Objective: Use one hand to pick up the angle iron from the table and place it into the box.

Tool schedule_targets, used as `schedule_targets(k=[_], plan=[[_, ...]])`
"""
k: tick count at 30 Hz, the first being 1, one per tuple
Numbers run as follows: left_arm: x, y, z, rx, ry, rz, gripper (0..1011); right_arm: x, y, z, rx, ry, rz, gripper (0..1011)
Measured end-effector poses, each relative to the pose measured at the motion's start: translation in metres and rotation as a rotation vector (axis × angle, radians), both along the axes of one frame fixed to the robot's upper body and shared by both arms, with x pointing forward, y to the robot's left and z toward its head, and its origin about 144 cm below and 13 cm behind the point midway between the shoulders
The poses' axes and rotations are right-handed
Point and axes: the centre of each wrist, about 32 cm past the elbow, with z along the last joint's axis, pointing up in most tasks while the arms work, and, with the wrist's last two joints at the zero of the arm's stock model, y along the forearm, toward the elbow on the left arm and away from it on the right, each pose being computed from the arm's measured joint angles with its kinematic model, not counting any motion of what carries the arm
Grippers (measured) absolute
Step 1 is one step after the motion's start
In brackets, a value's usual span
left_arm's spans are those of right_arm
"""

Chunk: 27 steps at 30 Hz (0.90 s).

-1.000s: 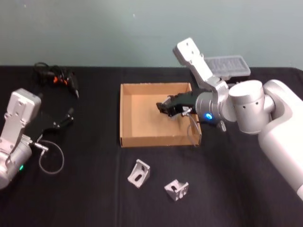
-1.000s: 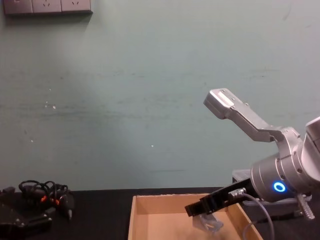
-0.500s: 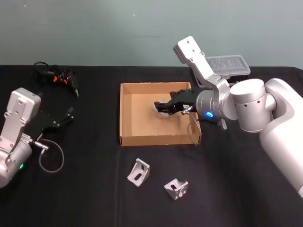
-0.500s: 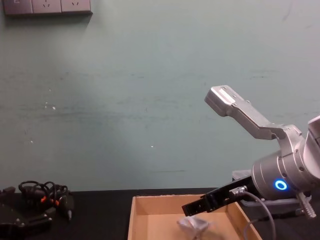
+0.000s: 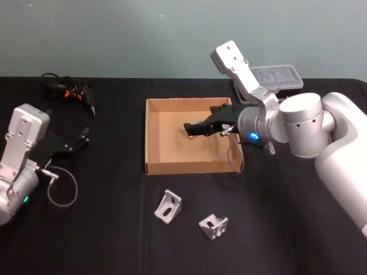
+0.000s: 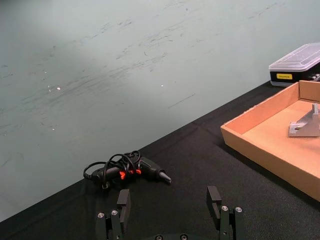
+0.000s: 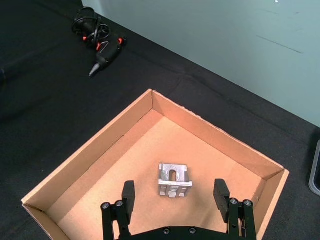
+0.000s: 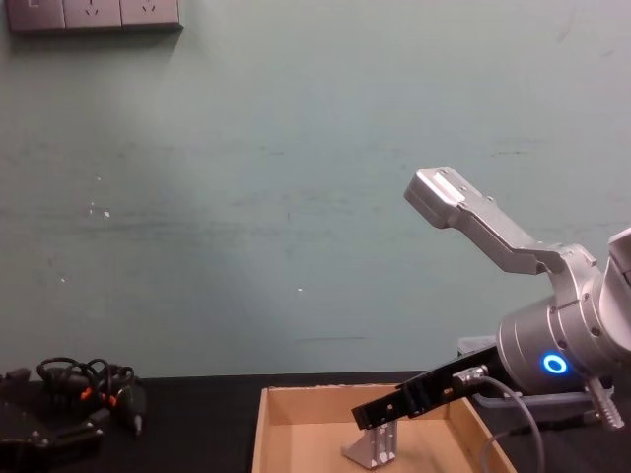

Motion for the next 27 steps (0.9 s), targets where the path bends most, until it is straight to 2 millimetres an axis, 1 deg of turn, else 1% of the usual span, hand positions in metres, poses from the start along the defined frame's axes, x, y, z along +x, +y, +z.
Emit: schedule_targets(k=[4, 8, 10, 11, 14, 15, 16, 17, 20, 21, 24, 25, 27], plan=[[0.0, 0.0, 0.0, 0.0, 0.0, 0.0, 1000, -0.002, -0.001, 0.001, 0.002, -0.003, -0.001, 1003], [0.0, 0.0, 0.0, 0.0, 0.0, 0.0, 1000, -0.019, -0.005, 0.008, 0.018, -0.024, 0.012, 1003], [0.0, 0.0, 0.0, 0.0, 0.0, 0.0, 1000, -0.031, -0.008, 0.013, 0.029, -0.033, 0.021, 1003], [0.0, 0.0, 0.0, 0.0, 0.0, 0.0, 1000, -0.041, -0.011, 0.017, 0.037, -0.039, 0.029, 1003], [0.0, 0.0, 0.0, 0.0, 0.0, 0.0, 1000, -0.055, -0.015, 0.021, 0.049, -0.043, 0.042, 1003], [0.0, 0.0, 0.0, 0.0, 0.0, 0.0, 1000, -0.064, -0.019, 0.024, 0.057, -0.043, 0.053, 1003], [0.0, 0.0, 0.0, 0.0, 0.0, 0.0, 1000, -0.07, -0.022, 0.025, 0.061, -0.042, 0.058, 1003], [0.0, 0.0, 0.0, 0.0, 0.0, 0.0, 1000, -0.081, -0.027, 0.027, 0.069, -0.04, 0.069, 1003], [0.0, 0.0, 0.0, 0.0, 0.0, 0.0, 1000, -0.095, -0.035, 0.03, 0.08, -0.028, 0.082, 1003], [0.0, 0.0, 0.0, 0.0, 0.0, 0.0, 1000, -0.105, -0.04, 0.032, 0.084, -0.022, 0.092, 1003], [0.0, 0.0, 0.0, 0.0, 0.0, 0.0, 1000, -0.118, -0.048, 0.033, 0.088, -0.01, 0.109, 1003], [0.0, 0.0, 0.0, 0.0, 0.0, 0.0, 1000, -0.127, -0.054, 0.035, 0.086, -0.003, 0.129, 1003], [0.0, 0.0, 0.0, 0.0, 0.0, 0.0, 1000, -0.136, -0.06, 0.036, 0.08, 0.006, 0.152, 1003]])
